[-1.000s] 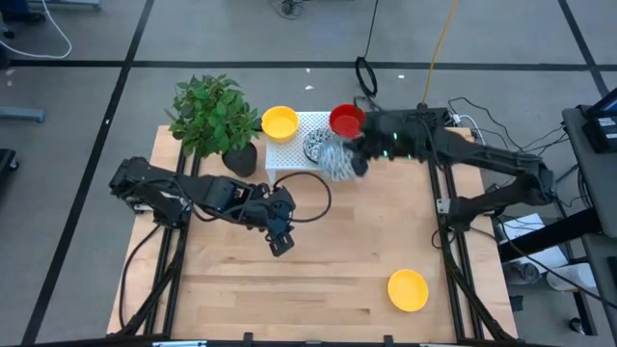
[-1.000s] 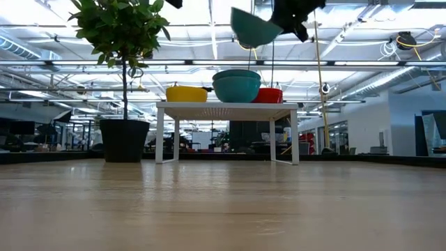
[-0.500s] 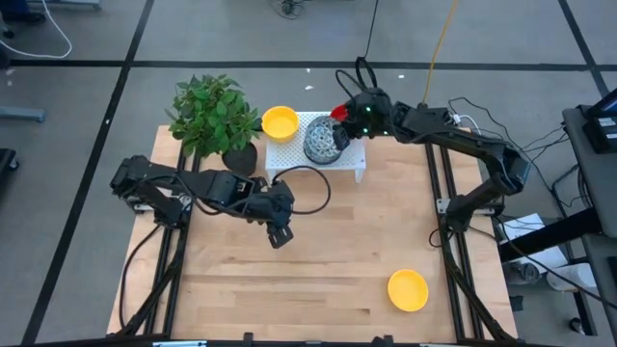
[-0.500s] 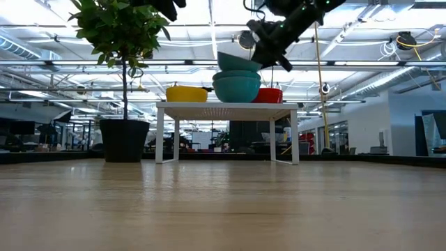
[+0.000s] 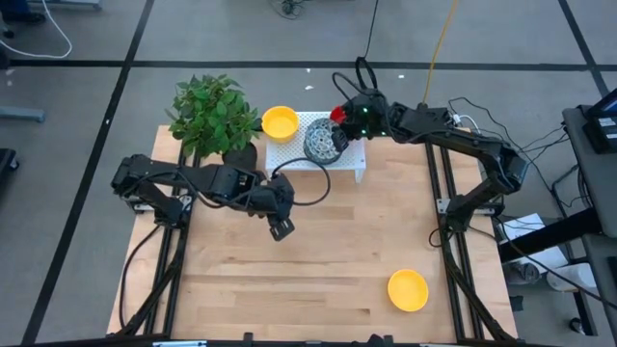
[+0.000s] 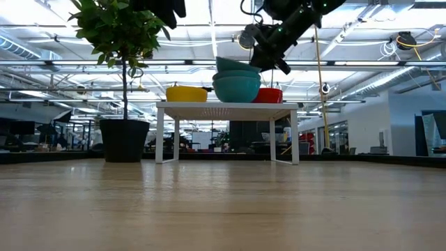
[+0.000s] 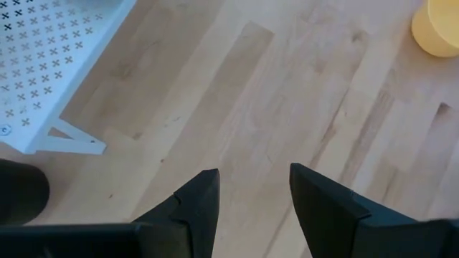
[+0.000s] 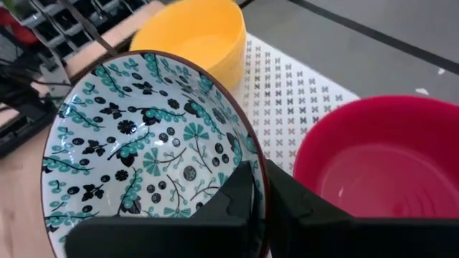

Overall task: Pick & Place Mini bowls
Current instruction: Stack the blue patterned bowl on the blue patterned bowl on the shelf, then stack the yellow bowl on the yellow bowl on the shelf

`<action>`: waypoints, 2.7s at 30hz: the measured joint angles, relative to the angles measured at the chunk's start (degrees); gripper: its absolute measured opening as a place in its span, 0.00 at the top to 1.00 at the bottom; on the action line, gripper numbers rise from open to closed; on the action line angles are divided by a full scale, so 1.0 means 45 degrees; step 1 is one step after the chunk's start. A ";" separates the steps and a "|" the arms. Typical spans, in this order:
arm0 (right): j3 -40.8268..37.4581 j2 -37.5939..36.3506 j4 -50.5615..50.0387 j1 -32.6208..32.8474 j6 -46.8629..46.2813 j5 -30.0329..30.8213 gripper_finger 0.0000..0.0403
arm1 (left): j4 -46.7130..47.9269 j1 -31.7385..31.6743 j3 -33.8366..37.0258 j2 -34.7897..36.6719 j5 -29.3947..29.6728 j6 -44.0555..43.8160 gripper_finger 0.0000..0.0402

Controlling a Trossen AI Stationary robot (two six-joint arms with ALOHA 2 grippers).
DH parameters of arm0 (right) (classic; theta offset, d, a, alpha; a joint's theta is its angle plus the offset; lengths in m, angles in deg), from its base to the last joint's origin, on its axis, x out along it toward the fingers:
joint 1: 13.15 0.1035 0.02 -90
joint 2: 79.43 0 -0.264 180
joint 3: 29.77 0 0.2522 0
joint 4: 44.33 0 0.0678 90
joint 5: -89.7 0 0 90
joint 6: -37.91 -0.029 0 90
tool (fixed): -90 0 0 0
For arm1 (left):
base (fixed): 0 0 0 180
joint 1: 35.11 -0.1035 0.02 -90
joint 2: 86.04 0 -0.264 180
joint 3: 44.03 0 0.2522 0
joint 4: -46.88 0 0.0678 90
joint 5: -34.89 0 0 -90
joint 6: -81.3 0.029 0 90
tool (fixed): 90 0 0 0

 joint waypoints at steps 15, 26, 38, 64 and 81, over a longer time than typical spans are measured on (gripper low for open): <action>-0.0010 -0.0008 -0.0370 0.0015 0.0043 0.0005 0.98 | 0.0000 0.0002 0.0000 0.0000 -0.0019 0.0000 0.57; -0.0442 -0.0008 -0.0127 0.0151 0.0033 -0.0005 0.98 | -0.0002 0.0002 0.0000 0.0000 -0.0037 0.0328 0.57; -0.0962 -0.0017 0.1620 0.0185 -0.0007 -0.0029 0.80 | 0.0009 0.0002 0.0000 0.0000 -0.0034 0.0350 0.57; -0.0962 -0.4777 -0.6145 0.4998 0.3841 -0.0704 0.58 | 0.0078 -0.0317 0.0000 0.0000 0.0000 0.0995 0.57; -0.4782 -0.5035 -0.8073 1.1073 0.1773 -0.2268 0.58 | 0.0070 -0.0245 0.0000 0.0000 -0.0015 0.0988 0.57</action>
